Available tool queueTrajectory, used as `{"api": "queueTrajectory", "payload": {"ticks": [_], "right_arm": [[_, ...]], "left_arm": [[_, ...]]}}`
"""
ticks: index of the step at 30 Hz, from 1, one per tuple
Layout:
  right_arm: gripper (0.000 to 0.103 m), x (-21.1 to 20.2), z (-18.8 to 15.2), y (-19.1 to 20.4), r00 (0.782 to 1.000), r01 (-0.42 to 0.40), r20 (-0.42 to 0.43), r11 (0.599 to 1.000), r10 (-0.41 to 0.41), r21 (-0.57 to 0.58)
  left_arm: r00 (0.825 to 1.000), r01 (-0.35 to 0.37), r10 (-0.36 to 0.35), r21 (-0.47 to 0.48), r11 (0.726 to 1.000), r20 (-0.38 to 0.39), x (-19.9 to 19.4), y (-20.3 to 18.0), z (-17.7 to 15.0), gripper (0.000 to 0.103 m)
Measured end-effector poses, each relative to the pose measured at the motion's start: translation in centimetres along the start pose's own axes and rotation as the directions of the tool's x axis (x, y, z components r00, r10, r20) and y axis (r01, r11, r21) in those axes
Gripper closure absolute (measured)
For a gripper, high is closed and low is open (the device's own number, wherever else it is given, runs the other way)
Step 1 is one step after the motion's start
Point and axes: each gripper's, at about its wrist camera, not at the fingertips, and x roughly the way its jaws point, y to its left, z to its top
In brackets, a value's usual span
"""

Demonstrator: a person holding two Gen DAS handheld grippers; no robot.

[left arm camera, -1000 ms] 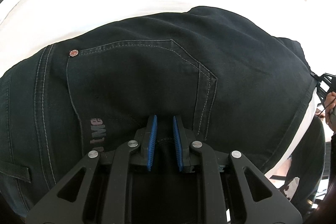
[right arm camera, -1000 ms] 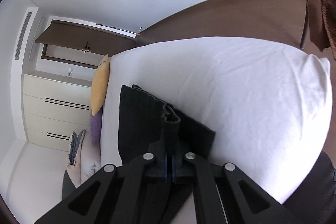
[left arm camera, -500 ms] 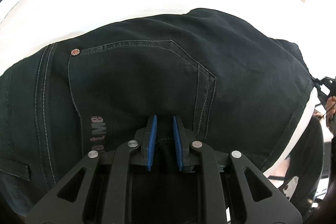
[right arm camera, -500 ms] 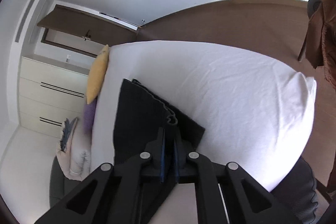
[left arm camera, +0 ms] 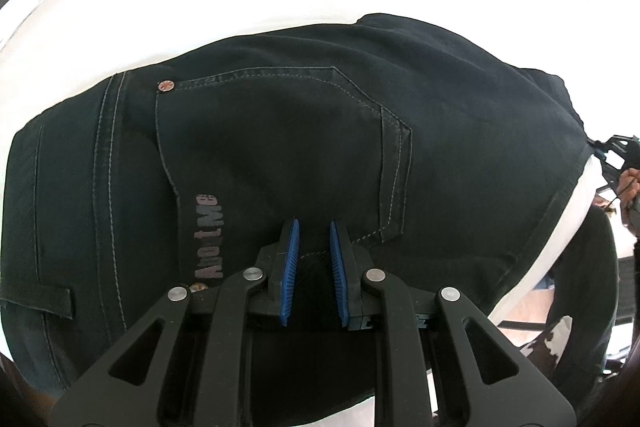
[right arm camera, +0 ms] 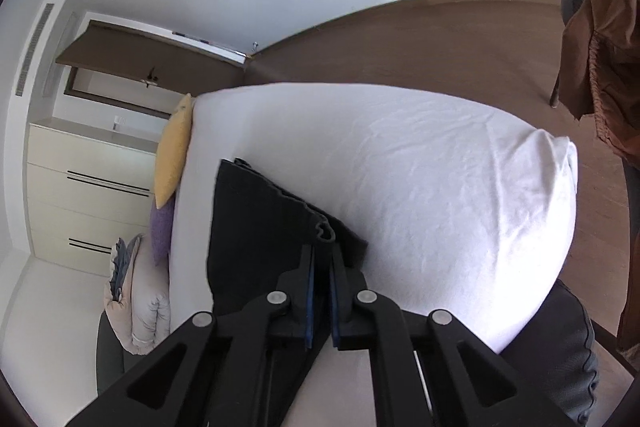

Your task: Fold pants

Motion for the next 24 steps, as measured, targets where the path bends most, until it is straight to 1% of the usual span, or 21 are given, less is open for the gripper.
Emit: {"api": "queueTrajectory", "payload": {"ticks": [3, 5, 6, 7, 8, 9, 10, 11, 13, 14, 15, 17, 18, 19, 20, 21, 23, 24], "right_arm": [[0.098, 0.0, 0.2, 0.2, 1.0, -0.025, 0.01, 0.998, 0.025, -0.049], [0.097, -0.5, 0.4, -0.3, 0.998, -0.058, 0.0, 0.998, 0.058, -0.026], [0.097, -0.9, 0.6, -0.4, 0.998, -0.057, 0.006, 0.998, 0.058, -0.018], [0.094, -1.8, 0.7, -0.4, 0.999, -0.023, 0.038, 0.999, 0.024, -0.027], [0.068, -2.9, 0.8, 0.0, 0.995, 0.06, 0.085, 0.997, -0.056, -0.047], [0.043, -4.2, 0.6, 0.3, 0.984, 0.123, 0.141, 0.991, -0.113, -0.06], [0.041, -5.2, 0.3, 0.7, 0.982, 0.112, 0.164, 0.991, -0.098, -0.075], [0.042, -5.7, -0.3, 1.5, 0.988, 0.08, 0.143, 0.991, -0.063, -0.111], [0.042, -5.4, -2.7, 4.4, 0.999, 0.021, 0.034, 0.974, -0.014, -0.227], [0.043, -4.7, -4.7, 6.1, 0.999, -0.021, -0.04, 0.956, 0.01, -0.291], [0.046, -4.0, -6.4, 7.4, 0.993, -0.066, -0.113, 0.939, 0.03, -0.337], [0.05, -2.0, -10.7, 10.1, 0.959, -0.175, -0.274, 0.901, 0.065, -0.397], [0.053, -0.6, -13.0, 11.2, 0.931, -0.229, -0.355, 0.891, 0.084, -0.392], [0.055, 0.9, -15.2, 12.0, 0.893, -0.277, -0.441, 0.886, 0.095, -0.371], [0.057, 2.2, -17.2, 12.6, 0.858, -0.304, -0.504, 0.887, 0.097, -0.347], [0.057, 3.2, -18.5, 12.8, 0.834, -0.317, -0.543, 0.89, 0.097, -0.327], [0.057, 5.4, -21.6, 13.0, 0.78, -0.318, -0.622, 0.898, 0.067, -0.302], [0.057, 6.0, -22.4, 12.9, 0.766, -0.311, -0.641, 0.903, 0.054, -0.296]], "left_arm": [[1.0, 0.006, -0.006, -0.004, 1.0, 0.006, -0.1, 0.2, -0.1, 0.087], [1.0, 0.004, -0.004, -0.001, 1.0, 0.014, -0.4, 0.2, -0.5, 0.087], [1.0, 0.007, -0.007, -0.003, 1.0, 0.021, -0.5, 0.4, -0.6, 0.087], [1.0, 0.014, -0.014, -0.011, 1.0, 0.028, -0.6, 0.6, -0.8, 0.087], [0.999, 0.023, -0.023, -0.021, 1.0, 0.035, -0.8, 0.8, -1.1, 0.087], [0.999, 0.031, -0.03, -0.03, 0.999, 0.042, -0.9, 1.0, -1.2, 0.087], [0.998, 0.039, -0.037, -0.039, 0.999, 0.049, -1.0, 1.1, -1.4, 0.087], [0.998, 0.044, -0.041, -0.048, 0.998, 0.056, -1.0, 1.3, -1.5, 0.087], [0.997, 0.043, -0.04, -0.051, 0.998, 0.061, -1.0, 1.2, -1.6, 0.087], [0.997, 0.043, -0.04, -0.051, 0.998, 0.062, -1.0, 1.3, -1.6, 0.087], [0.997, 0.044, -0.041, -0.051, 0.998, 0.063, -1.0, 1.3, -1.6, 0.087], [0.997, 0.046, -0.043, -0.052, 0.998, 0.064, -1.2, 1.4, -1.8, 0.087], [0.997, 0.045, -0.042, -0.051, 0.998, 0.064, -1.1, 1.3, -1.7, 0.087], [0.997, 0.044, -0.041, -0.047, 0.998, 0.063, -1.0, 1.3, -1.7, 0.087], [0.997, 0.042, -0.039, -0.044, 0.998, 0.062, -0.8, 1.2, -1.5, 0.087], [0.997, 0.044, -0.041, -0.042, 0.998, 0.062, -0.8, 1.1, -1.5, 0.087], [0.997, 0.052, -0.049, -0.046, 0.998, 0.066, -0.9, 1.2, -1.6, 0.087], [0.996, 0.055, -0.052, -0.047, 0.997, 0.068, -0.9, 1.2, -1.6, 0.087]]}}
